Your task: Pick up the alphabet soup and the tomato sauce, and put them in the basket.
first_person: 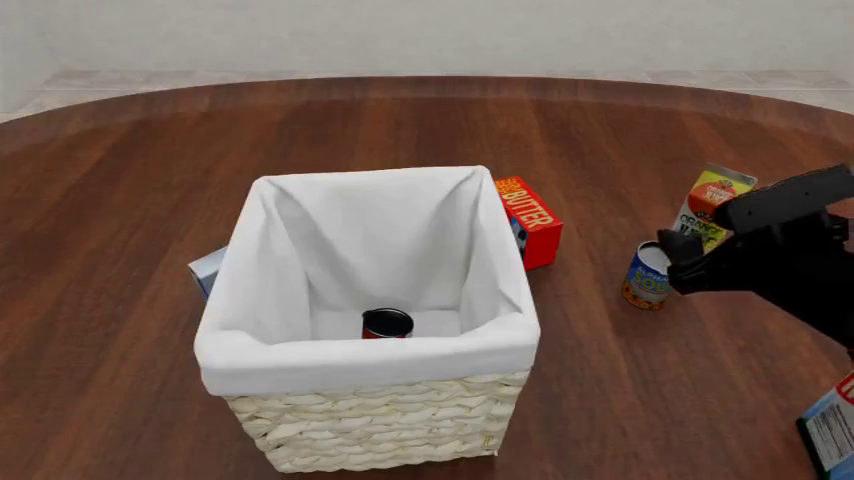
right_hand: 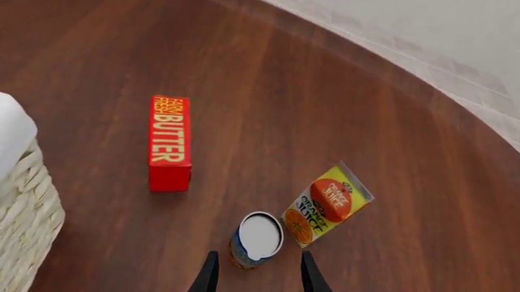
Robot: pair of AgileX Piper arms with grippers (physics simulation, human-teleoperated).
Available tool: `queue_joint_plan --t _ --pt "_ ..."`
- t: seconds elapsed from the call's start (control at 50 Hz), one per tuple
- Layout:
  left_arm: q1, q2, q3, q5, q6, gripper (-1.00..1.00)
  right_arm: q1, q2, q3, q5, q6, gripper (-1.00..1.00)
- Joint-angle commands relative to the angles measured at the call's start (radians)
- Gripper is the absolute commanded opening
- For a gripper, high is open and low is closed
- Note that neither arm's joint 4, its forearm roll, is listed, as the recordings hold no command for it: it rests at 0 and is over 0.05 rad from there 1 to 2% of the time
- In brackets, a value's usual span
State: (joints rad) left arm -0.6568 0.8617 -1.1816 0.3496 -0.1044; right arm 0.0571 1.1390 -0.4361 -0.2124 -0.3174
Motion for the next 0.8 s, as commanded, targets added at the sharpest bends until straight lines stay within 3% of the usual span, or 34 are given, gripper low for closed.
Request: queue_joint_plan --t 0.02,0.8 --pt "0.001 -0.003 0.002 -0.002 -0.002 1.0 -0.001 0.05 0.004 -0.04 -0.005 1.0" --pt "0.007 -0.008 0.019 -0.011 -0.005 1.0 -0.014 0.209 0.008 -0.162 -0.017 1.0"
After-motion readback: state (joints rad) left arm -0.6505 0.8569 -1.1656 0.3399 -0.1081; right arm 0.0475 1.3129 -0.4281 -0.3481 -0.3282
